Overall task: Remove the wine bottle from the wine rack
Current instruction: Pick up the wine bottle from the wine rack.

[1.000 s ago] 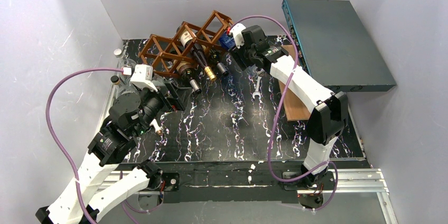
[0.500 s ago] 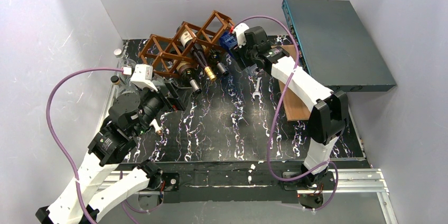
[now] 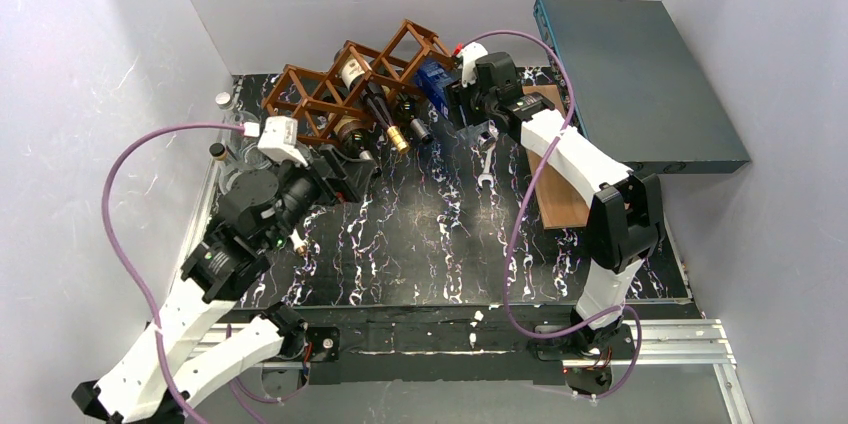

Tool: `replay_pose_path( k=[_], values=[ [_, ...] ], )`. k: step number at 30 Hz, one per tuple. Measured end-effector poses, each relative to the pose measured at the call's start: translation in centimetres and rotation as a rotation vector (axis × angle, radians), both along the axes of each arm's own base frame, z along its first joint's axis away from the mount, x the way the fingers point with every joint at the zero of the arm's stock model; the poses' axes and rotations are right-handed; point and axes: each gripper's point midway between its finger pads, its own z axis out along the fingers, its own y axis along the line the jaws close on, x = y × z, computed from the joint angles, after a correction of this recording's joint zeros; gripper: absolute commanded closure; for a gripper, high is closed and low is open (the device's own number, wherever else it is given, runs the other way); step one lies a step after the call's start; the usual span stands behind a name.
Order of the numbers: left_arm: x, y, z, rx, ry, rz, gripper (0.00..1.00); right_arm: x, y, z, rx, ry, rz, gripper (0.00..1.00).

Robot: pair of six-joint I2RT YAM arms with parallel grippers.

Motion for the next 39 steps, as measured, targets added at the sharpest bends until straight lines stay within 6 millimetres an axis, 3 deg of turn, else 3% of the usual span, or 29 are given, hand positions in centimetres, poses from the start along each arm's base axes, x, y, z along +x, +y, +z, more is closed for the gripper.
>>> replay_pose_path(
  k=[7, 14, 19, 26, 39],
  values=[
    [4.9, -4.7, -2.4, -0.09, 0.092, 0.008, 0.02, 0.0, 0.3, 0.1, 0.04, 0.014, -0.007, 0.99],
    [12.3, -9.8, -7.9, -0.102, 0.246, 0.076, 0.01, -0.1, 0.4, 0.2, 0.053, 0.02, -0.011, 0.99],
    [16.8, -10.5, -9.8, -0.174, 0.309, 0.162, 0.01, 0.0, 0.3, 0.2, 0.056, 0.022, -0.01, 0.99],
    [22.1, -11.5, -9.8, -0.309, 0.318, 0.23, 0.01, 0.0, 0.3, 0.2, 0.065, 0.027, -0.01, 0.99],
    [26.4, -13.0, -13.8, -0.452, 0.41, 0.298, 0.01, 0.0, 0.2, 0.2, 0.09, 0.044, -0.009, 0.99]
  ],
)
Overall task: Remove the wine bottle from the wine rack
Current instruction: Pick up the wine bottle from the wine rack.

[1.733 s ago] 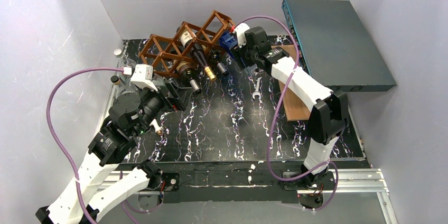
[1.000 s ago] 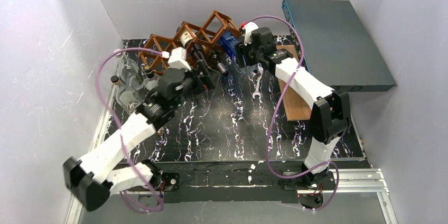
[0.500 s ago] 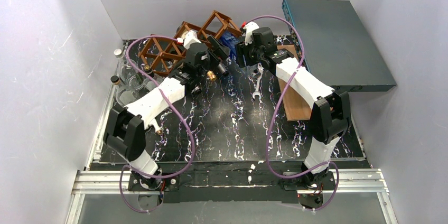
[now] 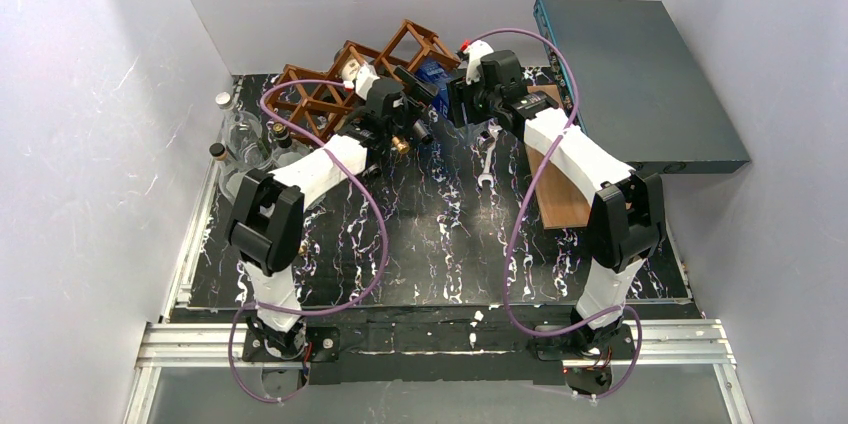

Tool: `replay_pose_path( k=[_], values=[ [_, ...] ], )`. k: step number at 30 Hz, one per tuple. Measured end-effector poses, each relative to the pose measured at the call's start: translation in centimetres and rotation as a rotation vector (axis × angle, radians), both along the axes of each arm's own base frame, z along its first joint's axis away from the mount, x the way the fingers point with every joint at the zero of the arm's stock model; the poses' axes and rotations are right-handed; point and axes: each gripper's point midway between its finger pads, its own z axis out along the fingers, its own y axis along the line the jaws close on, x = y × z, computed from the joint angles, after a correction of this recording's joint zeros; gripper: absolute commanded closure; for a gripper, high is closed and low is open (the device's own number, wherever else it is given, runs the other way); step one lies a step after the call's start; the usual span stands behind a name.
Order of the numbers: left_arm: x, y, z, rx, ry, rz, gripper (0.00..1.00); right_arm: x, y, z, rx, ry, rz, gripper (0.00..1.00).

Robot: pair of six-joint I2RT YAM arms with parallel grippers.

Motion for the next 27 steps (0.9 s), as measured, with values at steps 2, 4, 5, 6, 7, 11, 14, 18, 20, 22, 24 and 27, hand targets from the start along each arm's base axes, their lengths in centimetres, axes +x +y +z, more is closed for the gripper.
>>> replay_pose_path(
  k=[2, 4, 5, 6, 7, 11, 14, 18, 20, 22, 24, 27],
  values=[
    [0.3, -0.1, -0.4, -0.012, 0.008, 0.004, 0.01, 0.0, 0.0, 0.0, 0.003, 0.002, 0.002, 0.99],
    [0.8, -0.3, -0.6, -0.03, 0.013, 0.008, 0.01, 0.0, -0.1, 0.0, 0.006, 0.004, 0.004, 0.99],
    [1.0, -0.6, -0.5, -0.041, 0.01, 0.008, 0.01, 0.0, 0.0, 0.0, 0.008, 0.005, 0.004, 0.99],
    [1.3, -0.8, -0.5, -0.05, 0.011, 0.008, 0.01, 0.0, -0.1, 0.0, 0.009, 0.007, 0.004, 0.99],
    [1.6, -1.0, -0.6, -0.061, 0.01, 0.007, 0.01, 0.0, -0.1, 0.0, 0.01, 0.007, 0.004, 0.99],
    [2.3, -1.8, -0.7, -0.099, 0.015, 0.002, 0.01, 0.0, 0.0, 0.0, 0.013, 0.009, 0.004, 0.99],
    [2.8, -2.4, -1.2, -0.119, 0.028, -0.002, 0.01, 0.0, -0.1, 0.0, 0.018, 0.013, 0.004, 0.99],
    [3.1, -2.8, -1.3, -0.146, 0.036, -0.001, 0.06, 0.0, -0.1, 0.0, 0.033, 0.023, 0.005, 0.99],
    [3.1, -3.0, -0.9, -0.161, 0.035, -0.004, 0.1, 0.0, -0.1, 0.0, 0.039, 0.027, 0.005, 0.99],
    [3.3, -3.2, -0.3, -0.18, 0.027, -0.008, 0.14, -0.1, -0.1, 0.1, 0.044, 0.032, 0.006, 0.99],
    [3.4, -3.4, -0.2, -0.181, 0.032, -0.011, 0.18, -0.1, -0.1, 0.2, 0.045, 0.033, 0.005, 0.99],
    [3.7, -3.6, -0.8, -0.18, 0.039, -0.015, 0.21, -0.1, -0.1, 0.2, 0.049, 0.037, 0.007, 0.99]
  ],
)
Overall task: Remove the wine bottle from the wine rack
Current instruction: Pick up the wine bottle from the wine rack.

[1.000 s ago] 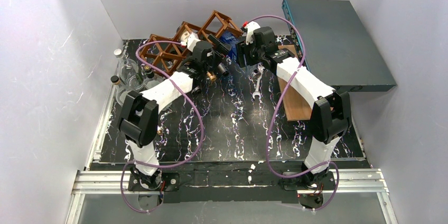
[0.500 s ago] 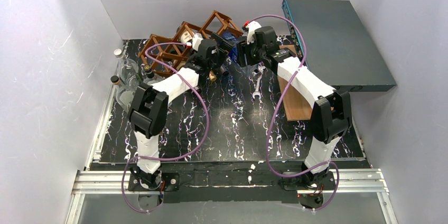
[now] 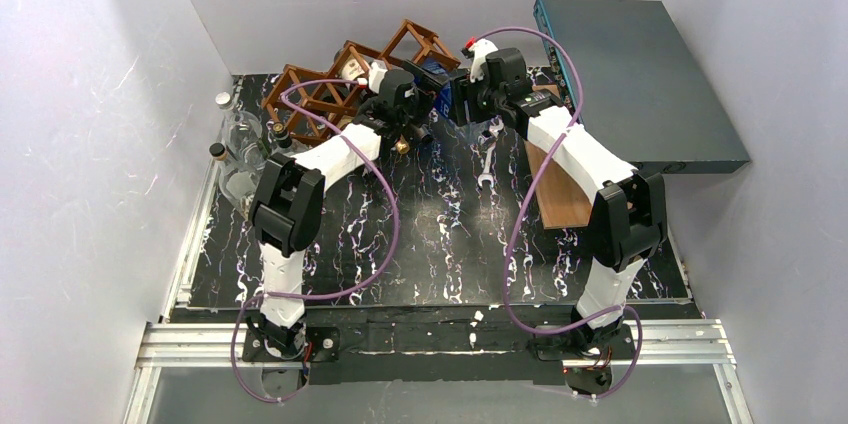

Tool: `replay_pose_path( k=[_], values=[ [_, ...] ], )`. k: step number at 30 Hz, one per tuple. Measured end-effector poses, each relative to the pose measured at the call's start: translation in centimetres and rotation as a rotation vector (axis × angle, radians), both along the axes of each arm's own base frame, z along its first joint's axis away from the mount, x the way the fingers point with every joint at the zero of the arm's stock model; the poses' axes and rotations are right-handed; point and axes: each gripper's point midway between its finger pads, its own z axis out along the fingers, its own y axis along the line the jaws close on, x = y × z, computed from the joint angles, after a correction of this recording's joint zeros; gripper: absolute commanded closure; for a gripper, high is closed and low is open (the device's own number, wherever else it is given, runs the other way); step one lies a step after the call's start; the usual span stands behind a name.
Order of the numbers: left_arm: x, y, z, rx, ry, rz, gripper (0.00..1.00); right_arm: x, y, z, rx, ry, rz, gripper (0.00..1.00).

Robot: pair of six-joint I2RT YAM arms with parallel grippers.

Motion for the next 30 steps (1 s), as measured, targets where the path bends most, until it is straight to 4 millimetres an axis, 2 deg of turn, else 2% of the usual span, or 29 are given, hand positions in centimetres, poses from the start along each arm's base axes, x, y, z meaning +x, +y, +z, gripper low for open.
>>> replay_pose_path(
  k=[7, 16, 30],
  values=[
    [0.0, -0.1, -0.1, 0.009, 0.008, -0.007, 0.28, 0.0, 0.0, 0.0, 0.012, 0.009, 0.0, 0.99],
    [-0.3, -0.3, -0.3, 0.019, 0.008, -0.038, 0.43, -0.1, -0.2, 0.3, 0.018, 0.011, -0.005, 0.99],
    [-1.4, -1.2, 0.2, -0.01, 0.026, -0.07, 0.43, -1.2, -1.1, 0.9, -0.006, 0.017, -0.001, 0.99]
  ],
)
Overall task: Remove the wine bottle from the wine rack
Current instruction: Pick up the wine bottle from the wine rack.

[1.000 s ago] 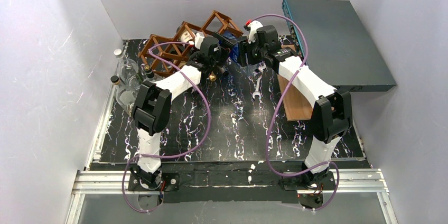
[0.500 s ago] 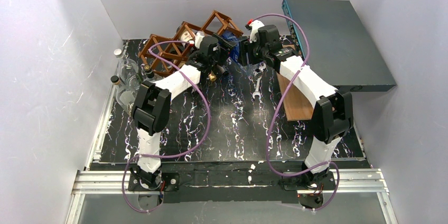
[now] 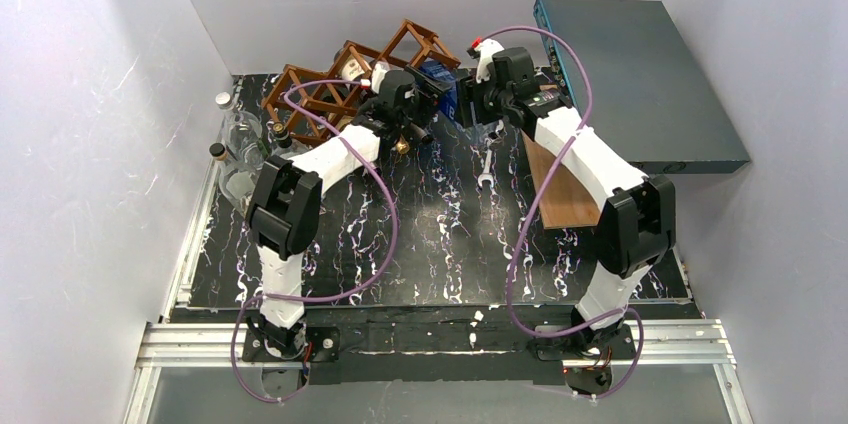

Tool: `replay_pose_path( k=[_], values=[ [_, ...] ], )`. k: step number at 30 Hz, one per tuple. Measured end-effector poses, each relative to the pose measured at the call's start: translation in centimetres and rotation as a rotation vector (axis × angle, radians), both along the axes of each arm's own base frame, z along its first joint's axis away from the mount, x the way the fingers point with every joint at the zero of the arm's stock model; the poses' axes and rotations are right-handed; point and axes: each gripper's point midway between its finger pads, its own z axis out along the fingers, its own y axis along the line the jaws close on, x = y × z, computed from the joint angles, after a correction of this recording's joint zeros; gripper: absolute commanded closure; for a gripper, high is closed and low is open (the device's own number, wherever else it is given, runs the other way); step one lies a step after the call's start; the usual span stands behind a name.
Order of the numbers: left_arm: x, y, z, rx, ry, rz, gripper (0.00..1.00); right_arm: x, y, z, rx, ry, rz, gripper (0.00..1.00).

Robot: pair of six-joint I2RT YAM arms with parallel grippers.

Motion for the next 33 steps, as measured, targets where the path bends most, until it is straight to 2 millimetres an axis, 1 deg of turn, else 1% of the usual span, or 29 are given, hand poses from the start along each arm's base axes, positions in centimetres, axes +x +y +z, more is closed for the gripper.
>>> replay_pose_path(
  k=[5, 8, 10, 14, 17, 22, 25, 26, 28, 33],
  values=[
    [-1.2, -0.6, 0.4, -0.008, 0.011, -0.013, 0.42, -1.3, -0.7, 0.5, -0.012, 0.005, 0.005, 0.99],
    [-2.1, -1.3, 0.6, -0.015, 0.015, -0.027, 0.42, -2.0, -1.4, 0.7, -0.018, 0.005, -0.003, 0.99],
    [-2.4, -1.8, 1.1, -0.031, 0.0, -0.03, 0.41, -2.4, -1.9, 1.1, -0.026, -0.008, -0.006, 0.99],
    [-3.1, -2.4, 1.9, -0.047, -0.018, -0.04, 0.4, -3.1, -2.6, 1.8, -0.036, -0.032, -0.006, 0.99],
    [-3.9, -2.9, 1.9, -0.055, -0.014, -0.052, 0.38, -3.9, -3.1, 1.8, -0.047, -0.038, -0.005, 0.99],
    [-5.0, -3.6, 1.4, -0.063, 0.001, -0.067, 0.34, -5.0, -4.0, 1.3, -0.064, -0.038, -0.006, 0.99],
    [-6.1, -4.0, 0.8, -0.065, 0.011, -0.08, 0.3, -5.8, -4.4, 0.9, -0.075, -0.033, -0.001, 0.99],
    [-6.4, -4.1, 0.7, -0.064, 0.014, -0.083, 0.28, -6.5, -4.7, 0.6, -0.085, -0.031, 0.015, 0.99],
    [-7.1, -4.3, 0.3, -0.058, 0.022, -0.092, 0.26, -6.9, -4.8, 0.4, -0.088, -0.028, 0.022, 0.99],
    [-8.9, -5.1, -1.0, -0.05, 0.048, -0.115, 0.21, -9.0, -5.2, -0.4, -0.105, -0.019, 0.061, 0.99]
  ],
)
